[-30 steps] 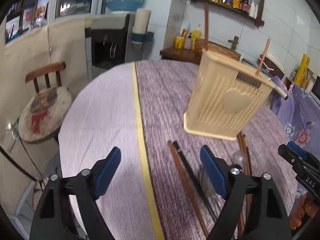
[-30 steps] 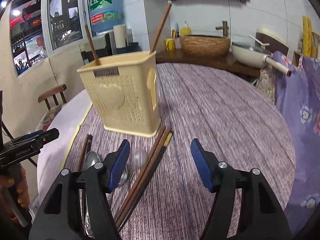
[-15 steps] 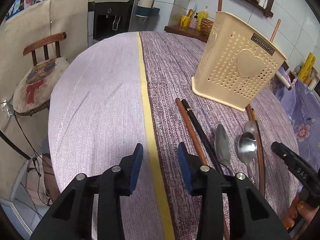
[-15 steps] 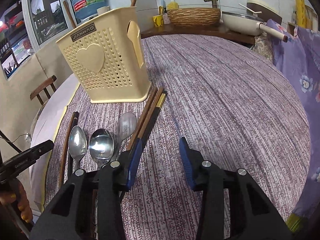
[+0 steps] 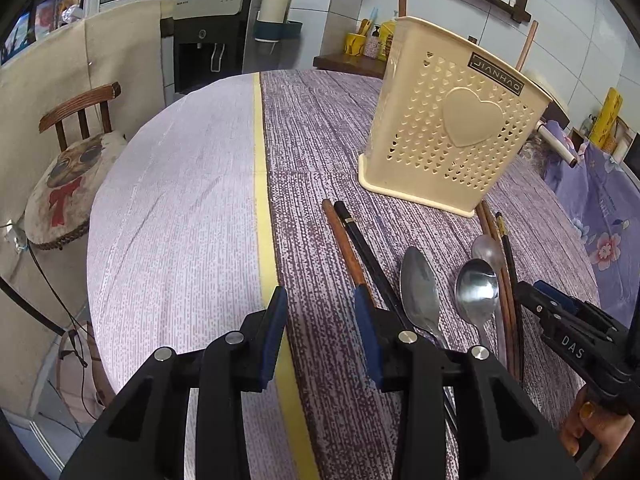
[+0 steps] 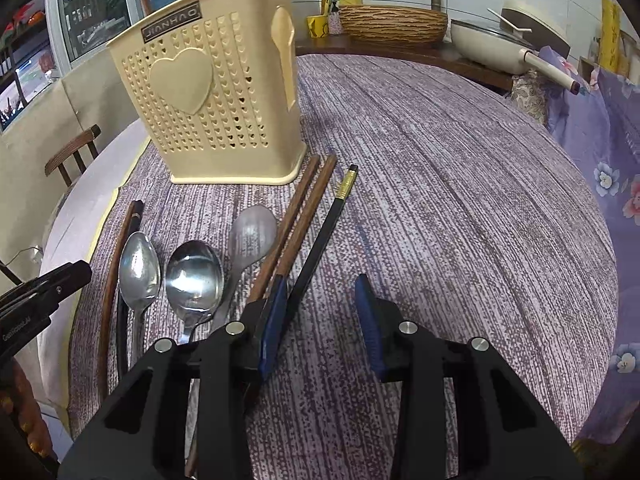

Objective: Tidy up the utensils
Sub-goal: 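Move both tools back down to the remaining chopsticks beside the holder, then close the right tool on the black gold-tipped chopstick while the left grasps a wooden one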

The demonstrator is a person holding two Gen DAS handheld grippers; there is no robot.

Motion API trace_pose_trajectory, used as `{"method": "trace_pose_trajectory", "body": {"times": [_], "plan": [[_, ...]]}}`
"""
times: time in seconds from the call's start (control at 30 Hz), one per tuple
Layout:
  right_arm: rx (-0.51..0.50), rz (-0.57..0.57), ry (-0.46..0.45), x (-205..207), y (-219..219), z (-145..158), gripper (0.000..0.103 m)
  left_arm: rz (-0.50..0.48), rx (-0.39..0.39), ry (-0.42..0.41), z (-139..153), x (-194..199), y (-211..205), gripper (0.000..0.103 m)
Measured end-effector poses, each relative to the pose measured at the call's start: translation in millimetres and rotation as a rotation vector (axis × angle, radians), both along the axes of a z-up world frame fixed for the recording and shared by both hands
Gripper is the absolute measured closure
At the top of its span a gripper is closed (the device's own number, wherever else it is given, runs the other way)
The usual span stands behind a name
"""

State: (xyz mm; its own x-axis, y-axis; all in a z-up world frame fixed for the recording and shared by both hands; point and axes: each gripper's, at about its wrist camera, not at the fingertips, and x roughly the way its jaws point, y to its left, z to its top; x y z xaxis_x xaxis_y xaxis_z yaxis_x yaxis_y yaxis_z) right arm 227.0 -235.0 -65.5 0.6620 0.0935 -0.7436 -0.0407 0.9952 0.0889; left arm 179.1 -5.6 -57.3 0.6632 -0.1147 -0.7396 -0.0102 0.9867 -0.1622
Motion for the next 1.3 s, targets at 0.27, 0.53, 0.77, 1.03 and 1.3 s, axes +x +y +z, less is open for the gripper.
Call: {"method": "trace_pose_trajectory", "body": {"times": [0.27, 0.53, 0.77, 1.03, 1.3], "plan": [[0.031, -0.004, 0.018, 13, -7, 0, 0.069, -0.011, -0.013, 0.003, 3, 7, -6, 0.068], [0.038, -0.002, 0.027, 21, -7, 1, 0.071, -0.041, 0.045, 0.042, -6, 16, -22, 0.075], [0.034, -0.009, 0.038, 33, -12, 2, 0.075, -0.028, 0.076, 0.041, -8, 21, -21, 0.082], [-0.002, -0.018, 0.053, 61, -7, 2, 0.08, -0.021, 0.062, 0.072, -7, 45, -14, 0.092], [-0.019, -0.034, 0.041, 70, -5, 2, 0.082, -0.002, 0.09, 0.06, -7, 49, -21, 0.092]]}}
